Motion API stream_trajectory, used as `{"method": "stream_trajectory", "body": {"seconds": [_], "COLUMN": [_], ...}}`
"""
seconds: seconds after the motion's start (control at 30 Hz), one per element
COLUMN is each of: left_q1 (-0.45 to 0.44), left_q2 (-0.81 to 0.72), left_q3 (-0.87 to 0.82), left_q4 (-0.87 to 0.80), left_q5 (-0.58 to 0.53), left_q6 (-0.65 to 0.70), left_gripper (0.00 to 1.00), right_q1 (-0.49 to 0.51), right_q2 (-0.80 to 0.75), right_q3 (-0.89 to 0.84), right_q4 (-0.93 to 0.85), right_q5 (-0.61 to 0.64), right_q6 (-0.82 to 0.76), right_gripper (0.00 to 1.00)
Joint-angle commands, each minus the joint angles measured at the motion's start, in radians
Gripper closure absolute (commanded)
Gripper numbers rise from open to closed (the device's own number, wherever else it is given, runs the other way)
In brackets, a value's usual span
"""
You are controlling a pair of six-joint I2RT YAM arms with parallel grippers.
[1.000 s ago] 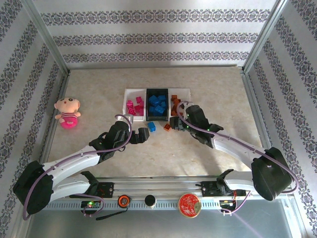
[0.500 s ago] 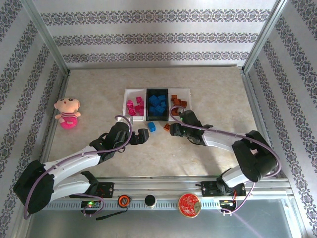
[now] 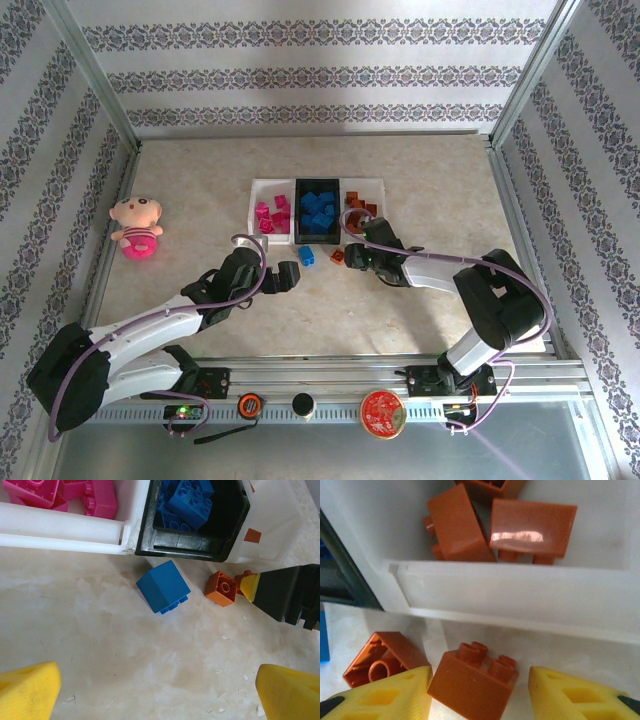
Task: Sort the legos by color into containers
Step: Pick up the lego from the center of the table, then place the lego in the container.
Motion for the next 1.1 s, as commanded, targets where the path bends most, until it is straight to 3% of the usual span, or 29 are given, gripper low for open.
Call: {"method": "stream_trajectory", "body": {"seconds": [0.0, 0.2, 0.4, 0.73, 0.87, 1.07], "left_q1": [0.007, 0.007, 0.007, 0.008, 0.008, 0.008], "left_q2": [0.007, 0.006, 0.011, 0.031, 0.045, 0.047], "left_q3": [-0.009, -0.010, -0.011, -0.008, -0.003, 0.003], "left_q4": [0.018, 0.017, 0.020, 0.034, 0.041, 0.035], "left_q5": [-0.001, -0.003, -0.004, -0.005, -0.001, 0.006], "left_q6": [-0.010, -0.005, -0.003, -0.002, -0.005, -0.005], "left_gripper": [0.00, 0.00, 0.00, 0.00, 0.00, 0.00], "right_q1": [-0.016, -0.006, 0.022, 0.050, 0.021, -0.049], "right_q2": [0.026, -0.021, -0.166, -0.457, -0.394, -0.159], "right_q3": [0.028, -0.007, -0.089, -0.046, 0.070, 0.238], "right_q4": [0.021, 0.026, 0.000, -0.133, -0.149, -0.124], "right_q5": [0.011, -0.011, -0.029, -0.002, 0.006, 0.000], "right_q6": [0.003, 0.007, 0.011, -0.040, -0.087, -0.113], "right_gripper": [0.51, 0.63, 0.69, 0.70, 0.70, 0.71]}}
